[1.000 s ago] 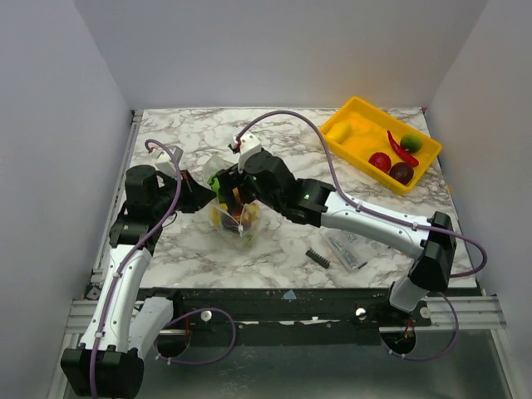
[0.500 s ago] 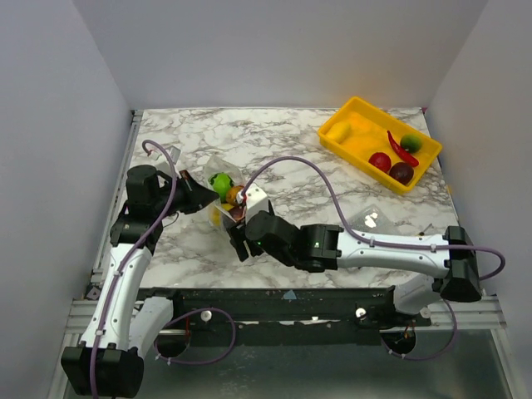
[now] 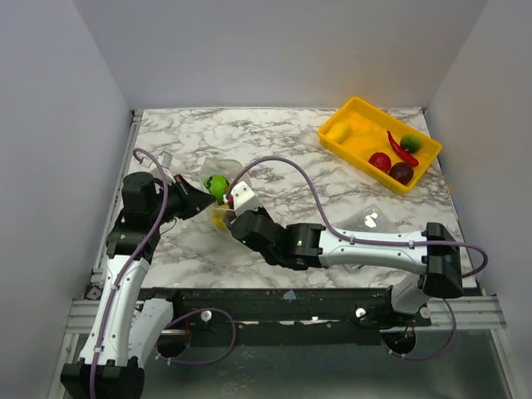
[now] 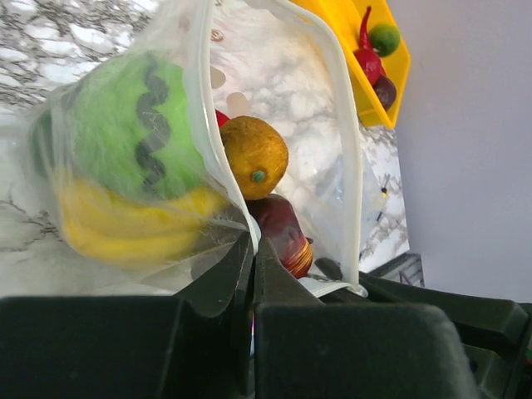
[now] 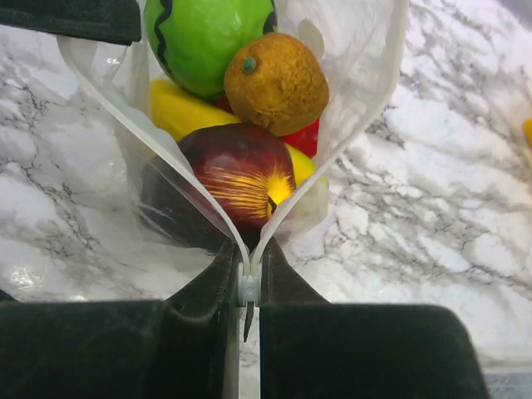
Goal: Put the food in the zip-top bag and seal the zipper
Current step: Adjust the zipper food storage bag at the center of the board.
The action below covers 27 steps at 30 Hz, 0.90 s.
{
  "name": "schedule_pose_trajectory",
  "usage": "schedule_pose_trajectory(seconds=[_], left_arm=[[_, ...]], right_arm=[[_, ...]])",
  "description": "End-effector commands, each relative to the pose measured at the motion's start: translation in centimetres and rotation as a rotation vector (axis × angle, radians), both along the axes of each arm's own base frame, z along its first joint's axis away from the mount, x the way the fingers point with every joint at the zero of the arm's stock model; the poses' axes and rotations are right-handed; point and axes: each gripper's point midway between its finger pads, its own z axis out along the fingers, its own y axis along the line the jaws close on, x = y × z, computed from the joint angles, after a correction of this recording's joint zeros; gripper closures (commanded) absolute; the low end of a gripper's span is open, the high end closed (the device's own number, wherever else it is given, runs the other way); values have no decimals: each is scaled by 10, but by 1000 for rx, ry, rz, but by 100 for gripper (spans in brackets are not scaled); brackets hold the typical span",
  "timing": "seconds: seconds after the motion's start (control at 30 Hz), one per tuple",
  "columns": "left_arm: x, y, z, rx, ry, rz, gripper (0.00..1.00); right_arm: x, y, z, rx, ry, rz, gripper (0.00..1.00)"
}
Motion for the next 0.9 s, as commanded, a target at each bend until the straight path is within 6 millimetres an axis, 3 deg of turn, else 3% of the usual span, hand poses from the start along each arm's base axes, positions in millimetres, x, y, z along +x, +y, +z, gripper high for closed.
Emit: schedule_pose_trajectory(seconds=[0.0,0.07,0.13,0.17,0.3,0.33,0.4,0.5,0.67,0.77,0.87], left_arm=[[-6,18,22,1,-47,142,100],[-11,24,32,-15,-73,189,100],[-16,29,30,-28,-72,238,100],[-18,31,25,-34,-67,256,100],[-20,44,-18,-16,3,343,100],[-21,45,-28,-8,31,350,100],[-21,44,-38,-6,69,347,100],[-19,41,-23,-17,53,336,100],[-18,43,41,-21,-115,325,100],[-20,41,47,-20,-124,309,100],[-20,39,18,-18,-69,297,100]], right_arm=[[15,6,70,52,-174,54,100],[10,14,85,61,-205,154,100],[9,14,86,54,-235,192,100],[13,12,80,51,-239,203,100],[32,-1,16,14,-138,255,100],[33,-1,7,5,-120,255,100],[34,3,8,2,-122,267,100],[42,7,38,22,-181,260,100],[52,13,88,94,-272,273,100],[56,14,81,89,-271,278,100],[56,11,47,40,-244,294,100]])
